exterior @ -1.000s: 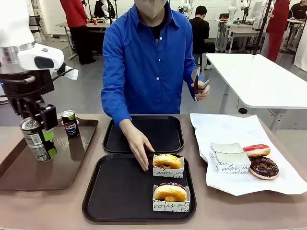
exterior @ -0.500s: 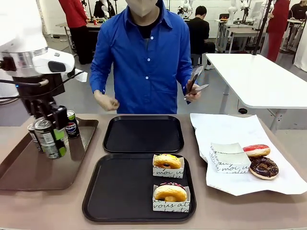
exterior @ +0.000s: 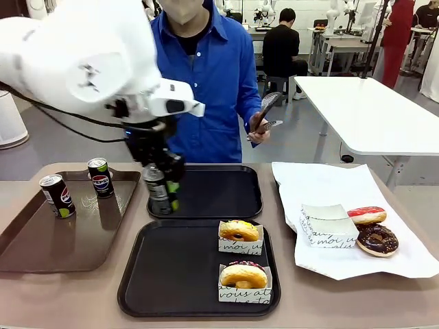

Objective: Set up donuts and drinks on trays.
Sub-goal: Pick up one Pepsi coke and place it on the Flat Tray.

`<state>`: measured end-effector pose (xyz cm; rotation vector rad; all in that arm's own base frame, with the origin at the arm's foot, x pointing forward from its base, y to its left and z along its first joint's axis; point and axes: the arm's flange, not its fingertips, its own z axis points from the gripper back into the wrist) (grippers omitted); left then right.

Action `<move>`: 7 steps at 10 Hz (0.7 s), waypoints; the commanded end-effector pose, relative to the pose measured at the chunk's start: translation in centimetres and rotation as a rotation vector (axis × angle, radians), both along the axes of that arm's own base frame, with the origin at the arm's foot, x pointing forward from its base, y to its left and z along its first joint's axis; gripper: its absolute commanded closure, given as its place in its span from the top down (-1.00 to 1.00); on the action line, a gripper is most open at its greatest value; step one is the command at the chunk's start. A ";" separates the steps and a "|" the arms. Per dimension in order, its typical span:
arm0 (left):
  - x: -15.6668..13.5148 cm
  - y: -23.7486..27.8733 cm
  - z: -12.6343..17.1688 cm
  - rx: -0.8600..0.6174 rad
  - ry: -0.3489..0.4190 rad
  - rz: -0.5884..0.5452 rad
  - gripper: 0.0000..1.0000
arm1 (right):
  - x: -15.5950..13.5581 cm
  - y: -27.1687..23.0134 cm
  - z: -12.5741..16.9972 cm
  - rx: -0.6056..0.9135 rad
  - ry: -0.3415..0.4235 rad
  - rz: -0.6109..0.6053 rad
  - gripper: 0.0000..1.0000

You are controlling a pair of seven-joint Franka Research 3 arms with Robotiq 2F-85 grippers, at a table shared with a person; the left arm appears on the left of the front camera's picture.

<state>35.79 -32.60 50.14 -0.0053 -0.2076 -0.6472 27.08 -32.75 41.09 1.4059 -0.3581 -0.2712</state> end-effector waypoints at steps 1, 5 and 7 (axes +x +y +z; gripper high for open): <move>2.4 -2.7 -0.6 0.072 0.029 0.028 0.16 | 0.0 0.1 0.1 0.012 -0.005 -0.005 1.00; 1.9 -2.5 -2.3 0.042 0.047 0.005 0.16 | 0.0 0.1 0.1 0.012 -0.005 -0.005 1.00; 1.9 -2.5 -2.3 0.042 0.047 0.005 0.16 | 0.0 0.1 0.1 0.012 -0.005 -0.005 1.00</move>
